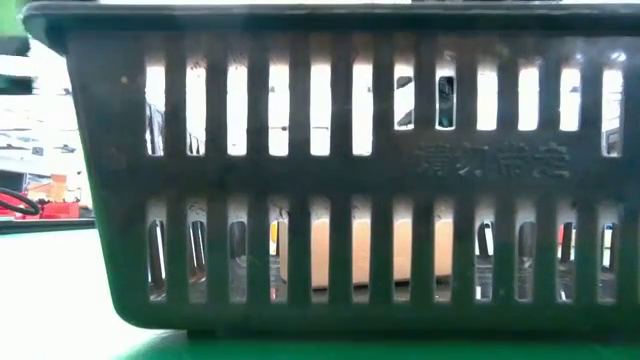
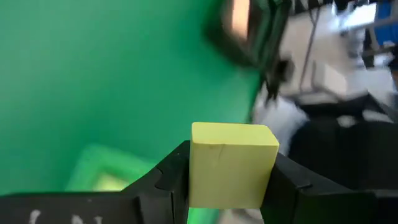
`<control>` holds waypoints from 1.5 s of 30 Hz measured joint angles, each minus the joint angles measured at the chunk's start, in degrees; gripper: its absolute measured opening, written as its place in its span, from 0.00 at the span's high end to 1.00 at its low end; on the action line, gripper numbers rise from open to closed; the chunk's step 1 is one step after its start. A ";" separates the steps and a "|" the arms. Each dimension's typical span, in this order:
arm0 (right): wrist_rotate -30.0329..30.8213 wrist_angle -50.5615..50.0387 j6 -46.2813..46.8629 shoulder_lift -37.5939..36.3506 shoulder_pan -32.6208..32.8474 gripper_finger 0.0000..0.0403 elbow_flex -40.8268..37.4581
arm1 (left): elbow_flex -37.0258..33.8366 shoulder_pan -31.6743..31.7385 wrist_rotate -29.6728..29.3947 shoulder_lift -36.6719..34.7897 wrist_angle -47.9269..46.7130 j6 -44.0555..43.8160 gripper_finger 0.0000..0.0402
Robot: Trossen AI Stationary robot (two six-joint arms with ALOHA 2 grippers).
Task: Sort & place blocks by color
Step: Put the green block into the green bin, then put the top orange block into the orange bin
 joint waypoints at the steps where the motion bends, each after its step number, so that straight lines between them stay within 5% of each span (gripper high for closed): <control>1: -0.01 -0.02 0.00 0.01 0.00 0.44 -0.53 | 0.00 -1.88 1.19 0.22 -0.15 -2.30 0.66; 7: -0.04 -0.19 0.41 0.02 0.00 0.44 -4.25 | 0.02 -11.72 -0.82 0.54 -4.20 -15.09 0.66; 16: -0.11 -1.26 0.11 0.02 0.00 0.44 -8.63 | 0.00 -17.57 -2.39 0.54 -15.32 -30.20 0.66; 23: -0.11 -1.53 -0.02 0.02 0.00 0.44 -11.62 | 0.00 -18.55 -2.22 0.54 -15.41 -33.11 0.46; 29: -0.28 -4.65 3.21 -0.61 0.00 0.44 -11.74 | 0.02 -18.57 -2.82 0.54 -15.28 -33.28 0.47; 38: 0.02 -10.71 9.52 -7.75 0.00 0.44 -11.74 | 0.01 -15.27 -12.63 0.54 -12.81 -26.07 0.55; 45: 9.08 -24.33 17.41 -11.28 0.02 0.44 -11.74 | 0.01 -8.55 -18.71 0.54 -9.66 -12.99 0.55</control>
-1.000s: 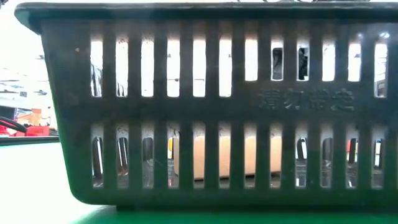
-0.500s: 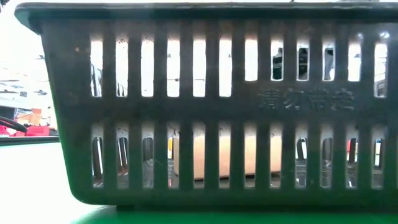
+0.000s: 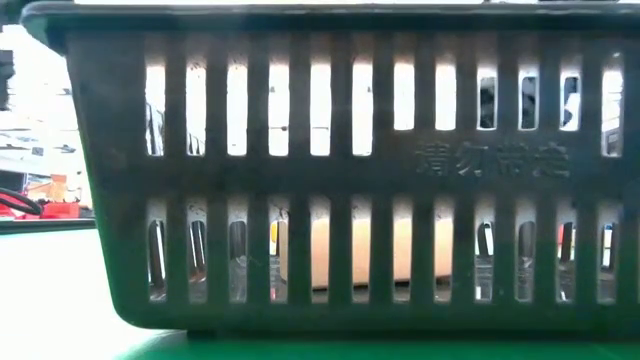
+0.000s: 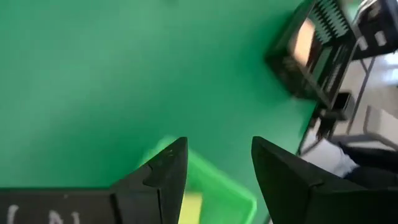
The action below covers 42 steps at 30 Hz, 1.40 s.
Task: Sort & place blocks by color
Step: Put the top orange block into the orange bin
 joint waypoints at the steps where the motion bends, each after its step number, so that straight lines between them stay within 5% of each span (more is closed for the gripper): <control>1: 1.68 -1.89 0.81 0.11 0.00 0.44 0.00 | -0.01 1.15 -0.89 0.00 0.82 2.43 0.55; 13: 8.76 -2.08 3.83 9.47 1.84 0.44 0.00 | -0.01 11.74 -4.28 0.00 12.15 30.49 0.55; 26: 13.15 0.91 4.63 18.75 6.23 0.45 0.17 | 0.01 14.82 -4.25 0.00 13.59 33.94 0.55; 42: 18.42 0.94 -5.79 18.34 8.03 0.87 0.02 | -0.01 15.59 -4.77 0.00 13.62 33.89 0.55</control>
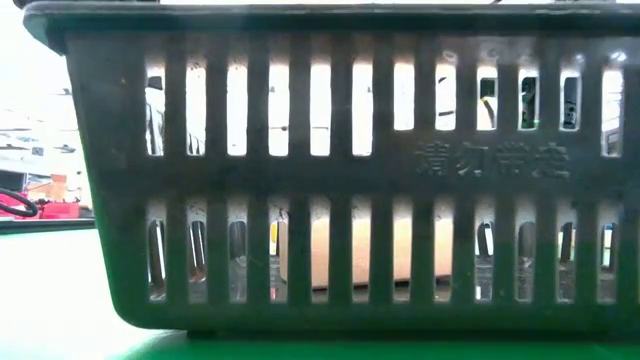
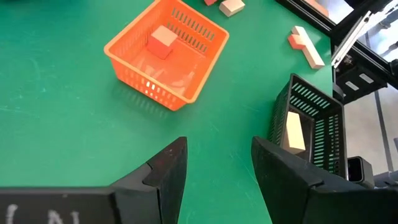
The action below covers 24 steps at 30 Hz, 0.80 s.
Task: Sort & place blocks by color
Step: Put the top orange block into the orange bin
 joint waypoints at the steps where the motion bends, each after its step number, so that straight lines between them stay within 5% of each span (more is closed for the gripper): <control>1: 0.28 0.00 -1.22 -0.46 -0.26 0.87 -0.12 | 0.00 0.00 -0.02 0.00 0.00 0.00 0.55; 9: 0.78 0.11 -2.81 -5.24 -2.28 0.77 -0.13 | 0.02 0.00 -0.11 0.00 0.22 -0.07 0.55; 17: 0.78 -0.05 -2.92 -6.63 -2.50 0.78 -0.11 | 0.00 0.00 -0.61 0.00 0.28 -0.04 0.55; 24: 0.81 -1.38 -2.52 -6.63 -0.96 0.63 -0.11 | 0.00 0.00 -0.59 0.00 0.31 -0.04 0.55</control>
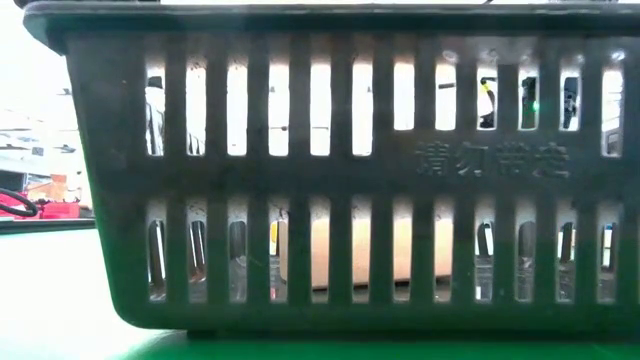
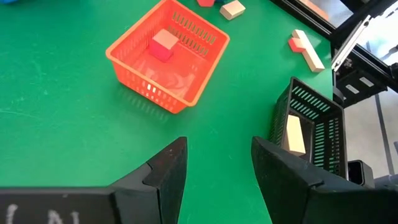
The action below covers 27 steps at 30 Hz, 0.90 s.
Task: Sort & place blocks by color
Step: Put the top orange block into the orange bin
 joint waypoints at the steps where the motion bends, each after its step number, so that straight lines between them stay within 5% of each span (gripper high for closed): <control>1: 0.01 0.03 0.05 0.00 0.36 0.61 0.00 | 0.01 0.00 0.00 0.00 0.00 0.00 0.55; 6: 0.82 0.79 2.59 -0.02 2.34 0.54 -2.11 | 0.00 0.00 0.00 0.00 0.00 0.00 0.55; 11: 4.95 5.36 6.06 -0.23 4.40 0.58 -7.91 | 0.01 0.00 -0.01 0.00 0.00 0.00 0.55; 22: 11.54 15.76 13.95 -0.28 6.46 0.98 -17.62 | 0.00 0.00 -0.46 0.00 0.89 -0.07 0.55; 27: 10.91 18.19 13.04 -1.72 6.42 0.89 -17.84 | 0.00 0.00 -0.46 0.00 1.01 -0.15 0.55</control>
